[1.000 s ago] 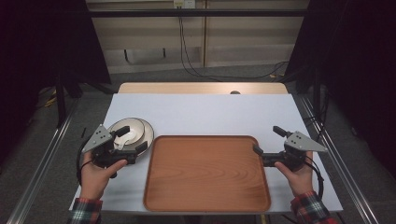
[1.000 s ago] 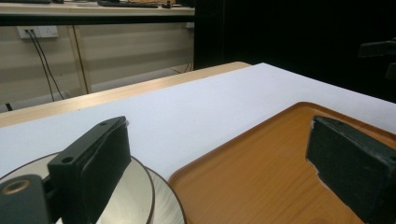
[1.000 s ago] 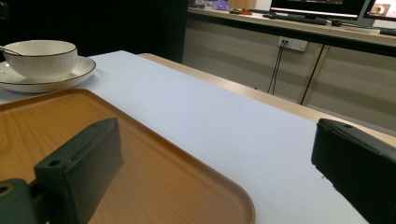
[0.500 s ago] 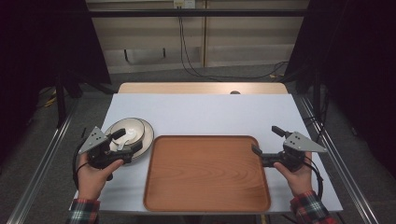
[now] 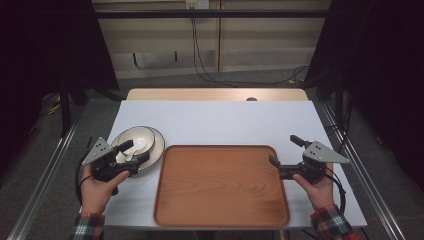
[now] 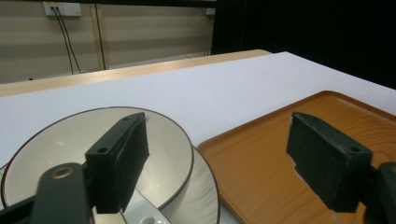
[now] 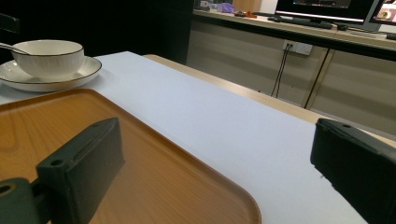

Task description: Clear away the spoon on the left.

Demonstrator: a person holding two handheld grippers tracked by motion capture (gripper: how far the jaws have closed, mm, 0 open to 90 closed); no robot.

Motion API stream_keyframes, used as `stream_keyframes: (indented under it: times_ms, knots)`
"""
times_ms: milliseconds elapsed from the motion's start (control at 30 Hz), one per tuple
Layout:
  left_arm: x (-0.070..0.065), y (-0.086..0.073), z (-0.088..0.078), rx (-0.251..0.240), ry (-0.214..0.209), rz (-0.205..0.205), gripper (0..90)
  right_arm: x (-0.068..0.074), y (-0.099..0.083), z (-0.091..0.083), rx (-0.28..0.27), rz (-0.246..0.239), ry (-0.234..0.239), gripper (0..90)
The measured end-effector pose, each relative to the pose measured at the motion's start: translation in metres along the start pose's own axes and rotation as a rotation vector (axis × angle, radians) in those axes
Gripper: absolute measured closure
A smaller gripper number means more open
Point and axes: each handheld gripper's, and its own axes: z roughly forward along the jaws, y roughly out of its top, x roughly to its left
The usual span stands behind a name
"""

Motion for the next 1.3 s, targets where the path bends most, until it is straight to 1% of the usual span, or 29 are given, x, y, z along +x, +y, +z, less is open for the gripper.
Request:
stream_keyframes:
  times_ms: [33, 67, 133, 167, 200, 233, 267, 300, 333, 367, 400, 433, 467, 500, 533, 567, 600, 633, 667, 700, 733, 767, 833, 900, 1000, 1067, 1100, 1233, 1300]
  knots:
    - [0.000, 0.000, 0.000, 0.006, 0.004, -0.004, 25.4, 0.000, 0.000, 0.000, -0.001, -0.002, 0.002, 1.9]
    - [0.000, -0.001, 0.000, 0.005, 0.001, -0.010, 25.4, 0.000, 0.000, 0.000, -0.001, -0.002, 0.002, 1.9]
    - [0.001, -0.002, 0.000, 0.008, 0.003, -0.008, 28.7, 0.000, 0.000, 0.001, 0.001, -0.004, 0.005, 1.9]
    - [0.001, -0.003, -0.001, 0.018, 0.006, 0.001, 30.5, 0.000, 0.000, 0.001, -0.001, -0.011, 0.004, 2.1]
    - [0.001, -0.003, -0.001, 0.018, 0.006, 0.001, 31.0, 0.000, 0.000, 0.001, -0.001, -0.011, 0.004, 2.1]
    - [0.001, -0.004, -0.001, 0.023, 0.015, 0.003, 31.0, 0.000, 0.000, 0.001, -0.001, -0.011, 0.006, 2.0]
    - [0.002, -0.005, -0.002, 0.029, 0.015, 0.011, 32.7, 0.000, 0.000, 0.001, -0.001, -0.008, 0.005, 2.0]
    - [0.002, -0.006, -0.002, 0.029, 0.018, 0.013, 36.1, 0.000, 0.000, 0.001, -0.002, -0.012, 0.006, 2.1]
    - [0.002, -0.006, -0.002, 0.029, 0.018, 0.013, 37.4, 0.000, 0.000, 0.001, -0.002, -0.012, 0.006, 2.1]
    - [0.004, -0.007, -0.004, 0.034, 0.025, 0.033, 39.6, 0.001, 0.000, 0.001, -0.004, -0.009, 0.007, 2.0]
    - [0.004, -0.007, -0.004, 0.034, 0.025, 0.033, 40.8, 0.001, 0.000, 0.001, -0.004, -0.009, 0.007, 2.0]
    - [0.004, -0.008, -0.004, 0.040, 0.048, 0.039, 40.8, 0.001, 0.000, 0.001, -0.004, -0.010, 0.008, 2.1]
    - [0.005, -0.009, -0.005, 0.039, 0.054, 0.035, 41.8, 0.001, 0.000, 0.001, -0.005, -0.010, 0.007, 2.1]
    - [0.007, -0.011, -0.007, 0.045, 0.073, 0.040, 44.4, 0.001, 0.000, 0.001, -0.004, -0.012, 0.007, 2.1]
    - [0.007, -0.011, -0.007, 0.045, 0.073, 0.040, 44.5, 0.001, 0.000, 0.001, -0.004, -0.012, 0.007, 2.1]
    - [0.009, -0.013, -0.008, 0.053, 0.084, 0.036, 44.8, 0.001, 0.000, 0.001, -0.007, -0.012, 0.010, 2.1]
    - [0.009, -0.013, -0.008, 0.053, 0.084, 0.036, 45.1, 0.001, 0.000, 0.001, -0.007, -0.012, 0.010, 2.1]
    - [0.009, -0.015, -0.008, 0.058, 0.104, 0.011, 45.6, 0.001, 0.000, 0.001, -0.005, -0.012, 0.010, 2.1]
    - [0.009, -0.015, -0.008, 0.058, 0.104, 0.011, 45.9, 0.001, 0.000, 0.001, -0.005, -0.012, 0.010, 2.1]
    - [0.010, -0.015, -0.009, 0.080, 0.115, 0.012, 47.3, 0.001, 0.000, 0.001, -0.004, -0.014, 0.010, 2.1]
    - [0.010, -0.015, -0.009, 0.080, 0.115, 0.012, 48.4, 0.001, 0.000, 0.001, -0.004, -0.014, 0.010, 2.1]
    - [0.010, -0.017, -0.009, 0.069, 0.119, -0.017, 48.8, 0.001, 0.000, 0.001, -0.005, -0.013, 0.011, 2.1]
    - [0.010, -0.017, -0.010, 0.067, 0.125, -0.024, 51.0, 0.001, 0.000, 0.001, -0.009, -0.013, 0.013, 2.1]
    - [0.011, -0.018, -0.012, 0.057, 0.120, -0.032, 51.9, 0.001, 0.000, 0.001, -0.009, -0.014, 0.012, 2.1]
    - [0.010, -0.018, -0.012, 0.063, 0.132, -0.038, 53.0, 0.001, 0.000, 0.001, -0.008, -0.014, 0.016, 2.1]
    - [0.011, -0.020, -0.012, 0.065, 0.130, -0.035, 56.0, 0.001, 0.000, 0.001, -0.009, -0.015, 0.016, 2.1]
    - [0.011, -0.020, -0.013, 0.064, 0.136, -0.037, 57.2, 0.001, 0.000, 0.002, -0.007, -0.016, 0.015, 2.1]
    - [0.011, -0.020, -0.014, 0.063, 0.140, -0.040, 59.8, 0.001, 0.000, 0.002, -0.011, -0.021, 0.023, 2.2]
    - [0.012, -0.019, -0.014, 0.068, 0.134, -0.045, 60.8, 0.001, 0.000, 0.002, -0.008, -0.021, 0.024, 2.2]
